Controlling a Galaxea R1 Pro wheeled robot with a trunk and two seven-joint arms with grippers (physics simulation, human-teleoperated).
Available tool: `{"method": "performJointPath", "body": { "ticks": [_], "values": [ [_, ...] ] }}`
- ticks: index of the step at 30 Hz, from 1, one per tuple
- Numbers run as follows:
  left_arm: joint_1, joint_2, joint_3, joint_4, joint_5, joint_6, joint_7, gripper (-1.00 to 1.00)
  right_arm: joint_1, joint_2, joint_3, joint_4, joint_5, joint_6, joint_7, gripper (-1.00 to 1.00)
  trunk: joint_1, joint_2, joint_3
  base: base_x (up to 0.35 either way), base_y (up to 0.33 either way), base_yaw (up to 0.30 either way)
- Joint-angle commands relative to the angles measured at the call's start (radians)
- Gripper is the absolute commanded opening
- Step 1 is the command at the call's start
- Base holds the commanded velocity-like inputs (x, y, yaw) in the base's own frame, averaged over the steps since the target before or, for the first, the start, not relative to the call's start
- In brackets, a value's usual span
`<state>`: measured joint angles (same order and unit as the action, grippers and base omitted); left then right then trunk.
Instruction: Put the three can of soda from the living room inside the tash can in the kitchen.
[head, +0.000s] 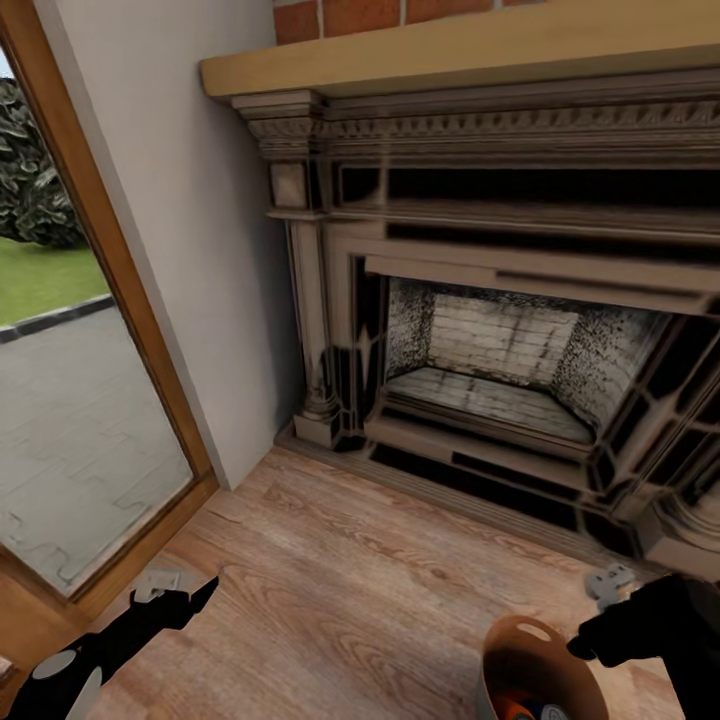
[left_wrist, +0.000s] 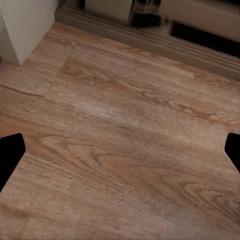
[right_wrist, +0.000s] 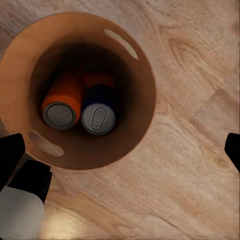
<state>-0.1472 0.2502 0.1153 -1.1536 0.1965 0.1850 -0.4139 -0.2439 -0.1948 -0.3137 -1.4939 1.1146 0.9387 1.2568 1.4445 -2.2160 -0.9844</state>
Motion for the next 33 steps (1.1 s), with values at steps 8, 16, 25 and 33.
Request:
{"method": "performJointPath", "body": {
  "ticks": [8, 16, 25, 33],
  "values": [
    [0.001, 0.001, -0.018, 0.045, 0.002, -0.098, 0.031, 1.00, 0.123, 0.013, -0.026, -0.077, -0.008, -0.088, -0.056, 1.00, -0.031, 0.056, 0.012, 0.000, 0.000, 0.000],
    [0.002, 0.001, -0.020, 0.168, 0.003, -0.215, 0.031, 1.00, 0.152, 0.095, -0.211, -0.088, -0.009, -0.301, -0.066, 1.00, -0.061, 0.112, 0.025, 0.000, 0.000, 0.000],
    [0.045, 0.001, -0.020, 0.202, 0.003, -0.275, 0.029, 1.00, 0.159, 0.133, -0.300, -0.078, -0.008, -0.404, -0.072, 1.00, -0.096, 0.175, 0.038, 0.000, 0.000, 0.000],
    [0.079, 0.003, -0.022, 0.274, 0.002, -0.365, 0.025, 1.00, 0.188, 0.193, -0.399, -0.056, -0.011, -0.553, -0.169, 1.00, -0.127, 0.231, 0.051, 0.000, 0.000, 0.000]
  ]
}}
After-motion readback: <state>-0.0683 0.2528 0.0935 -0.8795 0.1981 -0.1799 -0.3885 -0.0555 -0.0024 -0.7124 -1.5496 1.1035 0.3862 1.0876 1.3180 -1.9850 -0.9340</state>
